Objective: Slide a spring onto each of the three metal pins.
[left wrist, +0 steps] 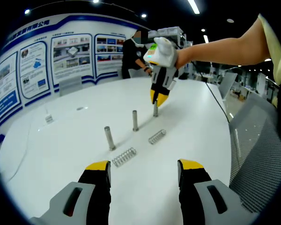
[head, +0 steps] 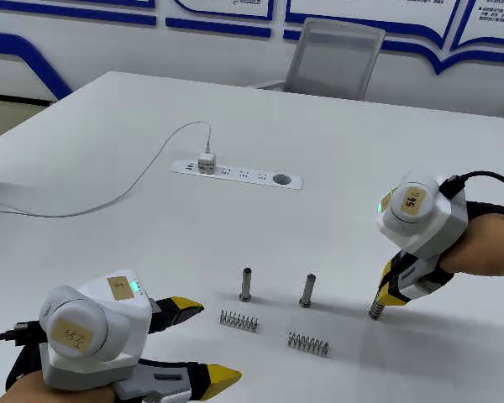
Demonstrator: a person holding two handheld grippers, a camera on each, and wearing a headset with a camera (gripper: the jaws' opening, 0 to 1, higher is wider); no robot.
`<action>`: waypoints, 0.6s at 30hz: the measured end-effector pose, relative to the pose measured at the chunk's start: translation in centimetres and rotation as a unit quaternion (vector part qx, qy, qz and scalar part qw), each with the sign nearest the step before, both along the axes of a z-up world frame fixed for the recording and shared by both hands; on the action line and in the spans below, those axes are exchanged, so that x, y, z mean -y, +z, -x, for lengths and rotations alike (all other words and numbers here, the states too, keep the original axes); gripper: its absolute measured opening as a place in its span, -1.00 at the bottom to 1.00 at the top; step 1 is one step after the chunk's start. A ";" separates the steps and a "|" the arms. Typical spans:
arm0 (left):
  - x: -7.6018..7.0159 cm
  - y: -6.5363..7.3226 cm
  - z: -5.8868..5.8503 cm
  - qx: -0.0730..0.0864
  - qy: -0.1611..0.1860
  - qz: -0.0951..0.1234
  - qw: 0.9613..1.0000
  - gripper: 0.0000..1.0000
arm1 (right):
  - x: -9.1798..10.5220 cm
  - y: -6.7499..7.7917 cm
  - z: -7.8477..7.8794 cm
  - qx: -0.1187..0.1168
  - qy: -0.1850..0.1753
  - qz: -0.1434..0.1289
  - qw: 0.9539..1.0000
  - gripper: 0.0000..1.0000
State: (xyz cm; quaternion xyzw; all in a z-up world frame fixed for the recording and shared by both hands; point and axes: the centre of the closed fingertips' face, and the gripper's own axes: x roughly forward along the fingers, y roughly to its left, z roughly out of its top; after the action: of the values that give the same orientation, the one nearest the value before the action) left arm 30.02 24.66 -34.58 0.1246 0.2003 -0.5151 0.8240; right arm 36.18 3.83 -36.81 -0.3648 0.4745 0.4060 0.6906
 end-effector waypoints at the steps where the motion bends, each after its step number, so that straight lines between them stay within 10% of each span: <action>1: 0.0 0.0 0.0 0.000 0.000 0.000 1.000 0.17 | 0.0 0.0 0.0 0.000 0.000 -0.002 1.000 -0.75; 18: 0.6 0.4 0.1 0.004 -0.007 0.003 1.000 0.17 | -1.4 2.3 0.9 0.034 0.011 -0.021 0.999 -0.60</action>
State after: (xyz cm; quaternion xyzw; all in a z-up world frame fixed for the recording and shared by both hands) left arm 29.90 24.10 -34.20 0.1254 0.1946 -0.5206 0.8218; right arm 35.25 5.26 -34.51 -0.3695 0.4378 0.4106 0.7093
